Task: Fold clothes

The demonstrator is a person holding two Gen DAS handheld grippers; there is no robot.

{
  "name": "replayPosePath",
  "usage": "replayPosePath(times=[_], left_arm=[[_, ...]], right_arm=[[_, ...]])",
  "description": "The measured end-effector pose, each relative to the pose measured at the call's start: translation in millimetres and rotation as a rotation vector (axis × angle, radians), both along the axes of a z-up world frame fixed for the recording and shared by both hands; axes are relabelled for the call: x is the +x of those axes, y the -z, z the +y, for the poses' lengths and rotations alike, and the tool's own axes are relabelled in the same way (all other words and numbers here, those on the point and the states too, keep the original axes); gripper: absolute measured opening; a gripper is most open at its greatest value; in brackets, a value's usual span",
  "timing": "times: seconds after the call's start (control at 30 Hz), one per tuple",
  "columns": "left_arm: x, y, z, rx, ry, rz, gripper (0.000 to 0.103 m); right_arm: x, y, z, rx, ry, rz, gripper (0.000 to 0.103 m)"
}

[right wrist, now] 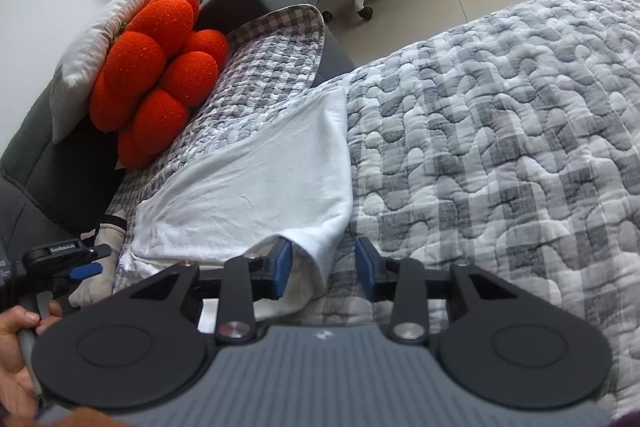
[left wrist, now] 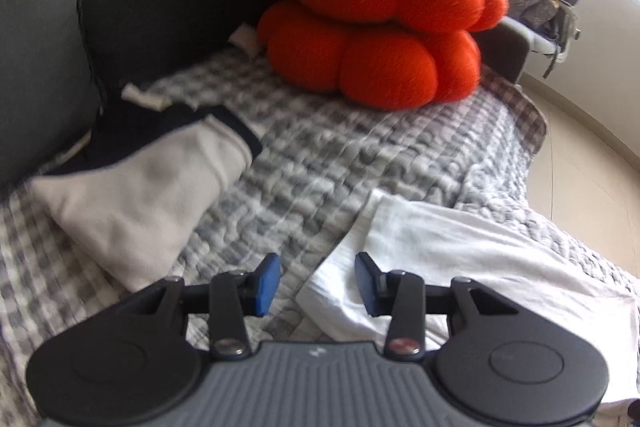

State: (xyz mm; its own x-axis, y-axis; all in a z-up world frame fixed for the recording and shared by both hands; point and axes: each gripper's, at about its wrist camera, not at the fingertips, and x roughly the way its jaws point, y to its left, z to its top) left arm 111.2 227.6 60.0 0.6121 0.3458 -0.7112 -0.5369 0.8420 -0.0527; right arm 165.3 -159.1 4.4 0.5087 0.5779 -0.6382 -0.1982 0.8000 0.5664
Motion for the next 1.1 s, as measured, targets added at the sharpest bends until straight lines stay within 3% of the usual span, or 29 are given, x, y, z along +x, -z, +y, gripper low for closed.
replayPosePath(times=[0.13,0.37,0.53,0.7,1.1], left_arm=[[-0.9,-12.7,-24.4,0.040,0.073,-0.026,0.045],[-4.3,-26.9,-57.7,0.068,0.154,-0.084,0.069],[-6.5,-28.9,-75.5,0.093,0.189,-0.118,0.078],[-7.4,-28.9,-84.3,0.125,0.191,-0.136,0.080],[-4.8,-22.7,-93.8,0.067,0.259,-0.126,0.083]], right_arm=[[0.4,-0.6,-4.8,0.021,0.021,0.007,0.040],[-0.1,-2.3,-1.2,-0.016,0.032,-0.025,0.040],[2.1,-3.4,-1.1,-0.037,0.038,-0.039,0.044],[2.8,-6.1,-7.2,0.015,0.046,-0.029,0.044],[6.4,-1.4,-8.6,0.055,0.059,0.008,0.049]])
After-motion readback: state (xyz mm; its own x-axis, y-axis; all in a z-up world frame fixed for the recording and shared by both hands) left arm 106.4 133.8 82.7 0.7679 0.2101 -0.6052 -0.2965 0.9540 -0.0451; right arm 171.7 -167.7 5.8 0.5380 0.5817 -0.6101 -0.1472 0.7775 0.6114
